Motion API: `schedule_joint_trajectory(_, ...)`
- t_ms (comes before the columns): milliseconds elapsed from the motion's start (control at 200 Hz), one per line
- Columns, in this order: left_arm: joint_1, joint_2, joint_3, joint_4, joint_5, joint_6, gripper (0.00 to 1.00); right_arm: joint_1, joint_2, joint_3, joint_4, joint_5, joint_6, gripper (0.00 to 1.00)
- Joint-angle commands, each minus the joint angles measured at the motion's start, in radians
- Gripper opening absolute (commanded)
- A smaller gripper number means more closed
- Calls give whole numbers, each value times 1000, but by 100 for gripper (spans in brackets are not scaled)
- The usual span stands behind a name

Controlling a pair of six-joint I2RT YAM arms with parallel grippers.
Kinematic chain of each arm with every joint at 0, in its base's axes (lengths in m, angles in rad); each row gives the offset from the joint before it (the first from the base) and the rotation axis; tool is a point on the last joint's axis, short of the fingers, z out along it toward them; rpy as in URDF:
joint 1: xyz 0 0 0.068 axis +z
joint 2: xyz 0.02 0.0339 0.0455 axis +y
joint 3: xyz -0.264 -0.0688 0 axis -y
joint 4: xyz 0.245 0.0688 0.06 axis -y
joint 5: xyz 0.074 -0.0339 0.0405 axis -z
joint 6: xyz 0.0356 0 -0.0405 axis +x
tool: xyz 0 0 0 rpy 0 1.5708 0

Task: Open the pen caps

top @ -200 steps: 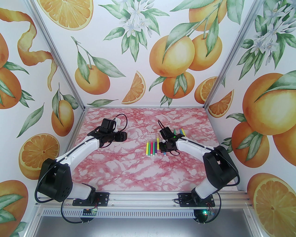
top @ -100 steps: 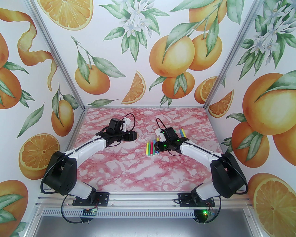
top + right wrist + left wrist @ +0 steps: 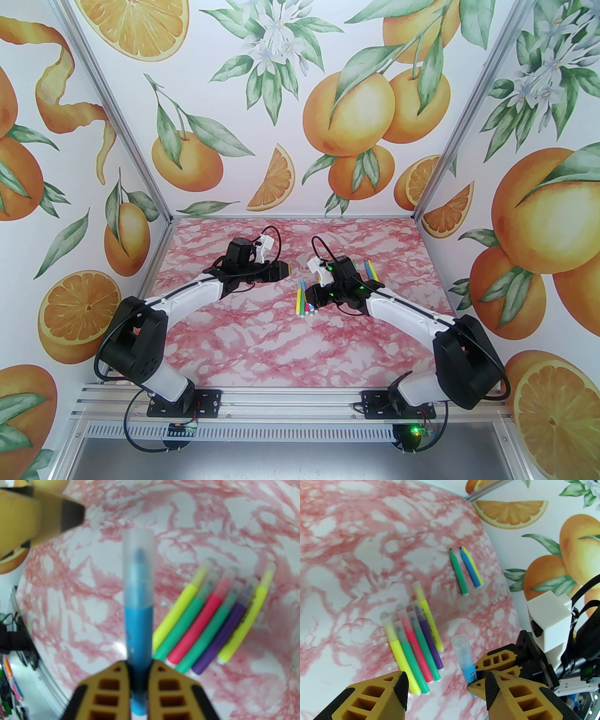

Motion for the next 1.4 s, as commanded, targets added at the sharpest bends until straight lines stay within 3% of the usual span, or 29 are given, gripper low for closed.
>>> schedule_joint_trajectory(0,-6,13,23,43,31,-15,57,10,-17,10,53,-33,-2,10)
schedule_joint_trajectory(826,-27,75,70,94,84,-45,53,41,5,53,105,-82,0,10)
schedule_joint_trajectory(1226,-32,73,70,92,78,-38,44,47,33,63,115,-86,2,10)
schedule_joint_trajectory(1396,-32,84,73,101,76,-43,33,49,40,61,123,-86,5,10)
